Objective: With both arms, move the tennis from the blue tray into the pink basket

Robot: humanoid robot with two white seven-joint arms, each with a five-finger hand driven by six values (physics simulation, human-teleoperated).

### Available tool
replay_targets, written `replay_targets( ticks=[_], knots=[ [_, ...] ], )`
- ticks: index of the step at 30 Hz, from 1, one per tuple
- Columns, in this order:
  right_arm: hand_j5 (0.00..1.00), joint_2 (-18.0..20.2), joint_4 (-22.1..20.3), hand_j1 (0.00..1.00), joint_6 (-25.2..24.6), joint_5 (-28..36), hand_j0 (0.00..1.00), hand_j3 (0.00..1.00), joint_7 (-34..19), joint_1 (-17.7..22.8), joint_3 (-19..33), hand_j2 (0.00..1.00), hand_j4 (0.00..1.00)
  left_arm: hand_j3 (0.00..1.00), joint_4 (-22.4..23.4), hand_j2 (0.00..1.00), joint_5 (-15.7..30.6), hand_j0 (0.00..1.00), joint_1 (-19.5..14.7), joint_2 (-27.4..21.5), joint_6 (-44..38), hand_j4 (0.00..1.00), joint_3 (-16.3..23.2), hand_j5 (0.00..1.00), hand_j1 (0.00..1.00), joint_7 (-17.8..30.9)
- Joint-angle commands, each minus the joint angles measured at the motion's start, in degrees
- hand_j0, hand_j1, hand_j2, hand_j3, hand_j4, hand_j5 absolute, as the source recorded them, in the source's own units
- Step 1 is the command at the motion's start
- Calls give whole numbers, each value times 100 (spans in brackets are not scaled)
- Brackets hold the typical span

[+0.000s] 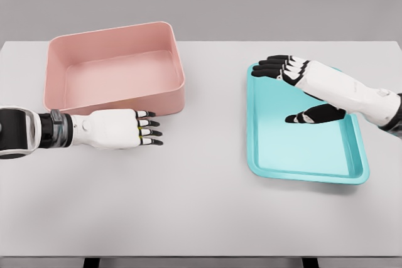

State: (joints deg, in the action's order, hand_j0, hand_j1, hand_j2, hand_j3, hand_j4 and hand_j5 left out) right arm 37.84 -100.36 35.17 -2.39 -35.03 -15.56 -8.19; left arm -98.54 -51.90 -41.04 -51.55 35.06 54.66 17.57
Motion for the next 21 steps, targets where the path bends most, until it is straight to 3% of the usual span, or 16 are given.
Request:
replay_targets(
  ticks=[1, 14, 21],
  knots=[
    [100, -48, -1, 100, -17, 28, 100, 100, 3, 0, -77, 100, 100, 100, 19, 100, -14, 100, 0, -4, -6, 100, -8, 100, 100, -8],
    [100, -57, -10, 100, -17, 28, 100, 100, 3, 0, -121, 100, 100, 97, 133, 97, -93, 97, 9, -4, -6, 97, 1, 97, 97, -8],
    [100, -57, -10, 100, -17, 28, 100, 100, 3, 0, -112, 100, 100, 83, 168, 83, -137, 83, 53, -4, -6, 83, -8, 83, 83, -8]
  ],
)
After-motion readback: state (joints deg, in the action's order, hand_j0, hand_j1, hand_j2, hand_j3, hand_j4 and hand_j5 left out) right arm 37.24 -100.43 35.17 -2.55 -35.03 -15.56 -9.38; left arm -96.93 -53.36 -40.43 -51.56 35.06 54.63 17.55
